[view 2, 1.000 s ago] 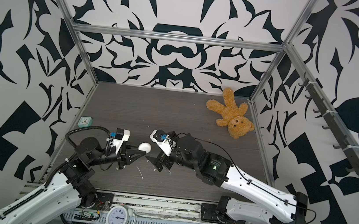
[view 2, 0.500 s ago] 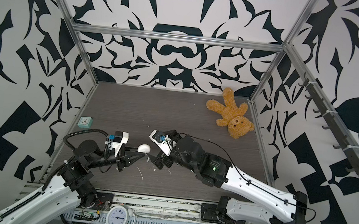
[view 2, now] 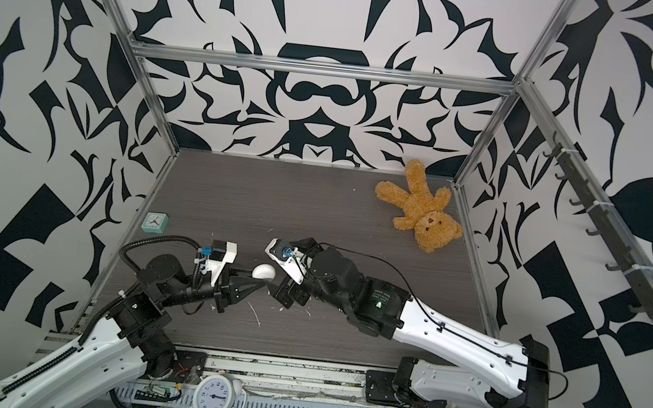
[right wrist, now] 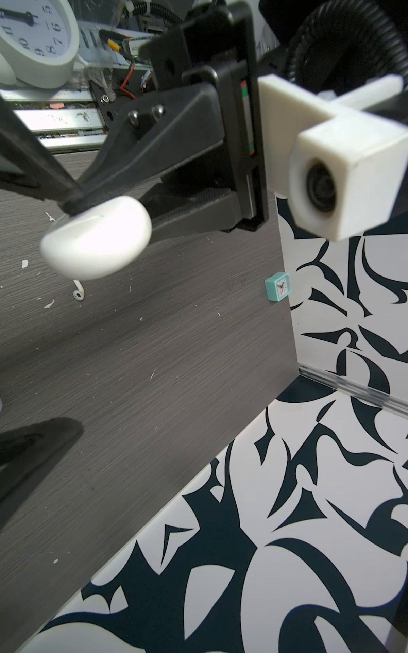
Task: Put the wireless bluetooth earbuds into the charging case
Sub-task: 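Push the case lid open with the right gripper while the left gripper holds the case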
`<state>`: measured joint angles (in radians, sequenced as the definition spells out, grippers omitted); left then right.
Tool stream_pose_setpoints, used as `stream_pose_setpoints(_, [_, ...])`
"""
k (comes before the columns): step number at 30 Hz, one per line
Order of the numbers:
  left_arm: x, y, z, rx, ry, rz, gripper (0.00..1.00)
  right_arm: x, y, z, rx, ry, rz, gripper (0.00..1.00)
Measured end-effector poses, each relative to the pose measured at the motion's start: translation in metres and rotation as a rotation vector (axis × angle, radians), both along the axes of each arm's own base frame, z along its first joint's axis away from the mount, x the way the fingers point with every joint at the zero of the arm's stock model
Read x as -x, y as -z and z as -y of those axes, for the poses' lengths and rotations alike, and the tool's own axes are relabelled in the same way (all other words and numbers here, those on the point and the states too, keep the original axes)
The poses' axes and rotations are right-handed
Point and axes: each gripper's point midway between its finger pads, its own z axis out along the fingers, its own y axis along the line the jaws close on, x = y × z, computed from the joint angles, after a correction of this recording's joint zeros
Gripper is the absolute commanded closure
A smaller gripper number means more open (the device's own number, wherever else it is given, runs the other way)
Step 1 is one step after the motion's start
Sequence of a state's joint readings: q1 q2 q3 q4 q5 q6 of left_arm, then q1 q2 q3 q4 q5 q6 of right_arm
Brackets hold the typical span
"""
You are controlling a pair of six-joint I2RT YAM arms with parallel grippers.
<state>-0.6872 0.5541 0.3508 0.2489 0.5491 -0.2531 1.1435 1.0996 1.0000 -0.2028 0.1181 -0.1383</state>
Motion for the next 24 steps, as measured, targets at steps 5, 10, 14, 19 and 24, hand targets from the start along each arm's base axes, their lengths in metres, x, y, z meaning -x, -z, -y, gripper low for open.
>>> stream_pose_setpoints(5, [-0.001, 0.002, 0.001, -0.006, 0.001, -0.002, 1.0, -0.009, -0.003, 0.003, -0.003, 0.053, 0.03, 0.03])
stream_pose_setpoints(10, [-0.001, 0.004, 0.002, -0.013, 0.001, -0.005, 1.0, -0.01, -0.002, 0.004, -0.001, 0.067, 0.039, 0.03])
stream_pose_setpoints(14, [-0.002, 0.004, 0.002, -0.013, -0.002, -0.004, 1.0, -0.011, -0.002, 0.004, -0.005, 0.072, 0.045, 0.03])
stream_pose_setpoints(19, [-0.003, 0.004, 0.001, -0.014, -0.006, -0.004, 1.0, -0.012, -0.001, 0.004, -0.005, 0.082, 0.049, 0.03])
stream_pose_setpoints(24, [-0.003, 0.005, 0.001, -0.015, -0.01, -0.004, 1.0, -0.014, -0.002, 0.005, -0.007, 0.096, 0.059, 0.03])
